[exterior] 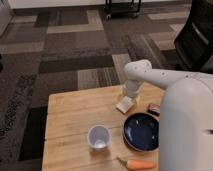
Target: Place the white sponge in the ceramic cup
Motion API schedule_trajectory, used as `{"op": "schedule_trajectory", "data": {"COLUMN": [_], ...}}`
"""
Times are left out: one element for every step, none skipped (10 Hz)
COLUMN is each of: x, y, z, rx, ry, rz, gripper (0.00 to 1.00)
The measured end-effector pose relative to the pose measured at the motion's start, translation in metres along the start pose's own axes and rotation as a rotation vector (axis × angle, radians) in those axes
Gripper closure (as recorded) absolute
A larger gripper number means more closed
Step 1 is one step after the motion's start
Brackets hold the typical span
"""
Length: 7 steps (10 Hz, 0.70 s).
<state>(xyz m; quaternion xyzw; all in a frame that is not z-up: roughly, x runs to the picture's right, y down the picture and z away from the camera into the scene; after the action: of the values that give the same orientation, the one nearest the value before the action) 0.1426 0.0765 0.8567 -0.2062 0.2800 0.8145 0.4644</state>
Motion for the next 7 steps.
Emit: {"op": "schedule_trajectory", "data": {"x": [-0.002, -0.004, -0.005, -0.005, -0.005, -0.004, -0.003], "y": [0.001, 0.002, 0.001, 0.001, 0.002, 0.004, 0.005], "z": [0.0, -0.001, -0.004, -0.007, -0.008, -0.012, -0.018], "rx": [0.0, 0.001, 0.004, 0.006, 0.005, 0.004, 0.001], "ry": [-0.001, -0.004, -0.012, -0.019, -0.025, -0.032, -0.048], "rz": [0.001, 0.001, 0.006, 0.006, 0.005, 0.004, 0.002], "gripper": [0.36, 0.45, 0.59, 0.73, 0.8, 0.91, 1.0]}}
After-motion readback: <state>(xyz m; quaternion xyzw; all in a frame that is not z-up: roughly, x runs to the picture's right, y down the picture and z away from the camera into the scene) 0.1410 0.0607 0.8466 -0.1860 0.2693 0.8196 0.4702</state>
